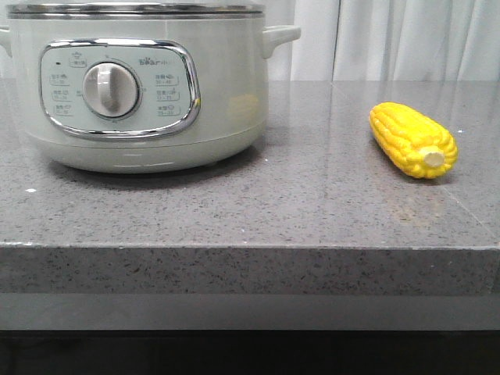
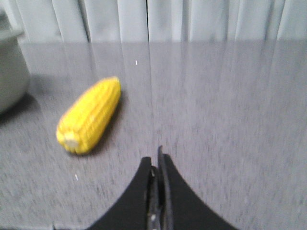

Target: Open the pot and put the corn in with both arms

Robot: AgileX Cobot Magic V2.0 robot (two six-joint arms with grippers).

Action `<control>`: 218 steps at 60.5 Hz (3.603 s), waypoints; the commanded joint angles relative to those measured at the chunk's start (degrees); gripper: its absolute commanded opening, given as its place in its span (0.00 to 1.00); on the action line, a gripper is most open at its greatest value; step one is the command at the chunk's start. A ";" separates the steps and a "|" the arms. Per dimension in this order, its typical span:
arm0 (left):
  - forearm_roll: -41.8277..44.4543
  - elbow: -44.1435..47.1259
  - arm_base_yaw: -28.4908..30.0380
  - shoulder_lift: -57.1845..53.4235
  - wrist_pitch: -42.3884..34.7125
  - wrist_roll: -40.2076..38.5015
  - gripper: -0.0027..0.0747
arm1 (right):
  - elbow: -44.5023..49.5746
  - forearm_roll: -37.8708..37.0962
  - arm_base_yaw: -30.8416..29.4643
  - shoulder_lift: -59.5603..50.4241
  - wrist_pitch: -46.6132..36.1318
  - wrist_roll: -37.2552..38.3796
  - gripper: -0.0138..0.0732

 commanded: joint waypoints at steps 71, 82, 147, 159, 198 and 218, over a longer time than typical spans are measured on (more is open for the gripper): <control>-2.88 -38.88 -1.36 39.77 14.84 2.12 0.81 | -21.18 -0.44 -0.24 26.81 -3.82 -0.77 0.85; -2.87 -56.05 -7.08 53.68 23.48 2.44 0.81 | -21.18 -0.44 -0.24 26.81 -3.82 -0.77 0.85; -3.99 -102.87 -23.60 94.92 50.81 1.99 0.59 | -21.18 -0.44 -0.24 26.81 -2.95 -0.77 0.85; -3.99 -102.87 -23.60 95.04 50.90 1.99 0.43 | -21.18 -0.44 -0.24 26.81 -2.95 -0.77 0.85; -3.99 -108.82 -23.60 92.40 49.58 2.97 0.35 | -21.18 -0.44 -0.24 26.81 -2.95 -0.77 0.85; -3.99 -101.86 -23.60 82.34 46.15 4.96 0.35 | -21.18 -0.44 -0.24 26.81 -2.99 -0.77 0.85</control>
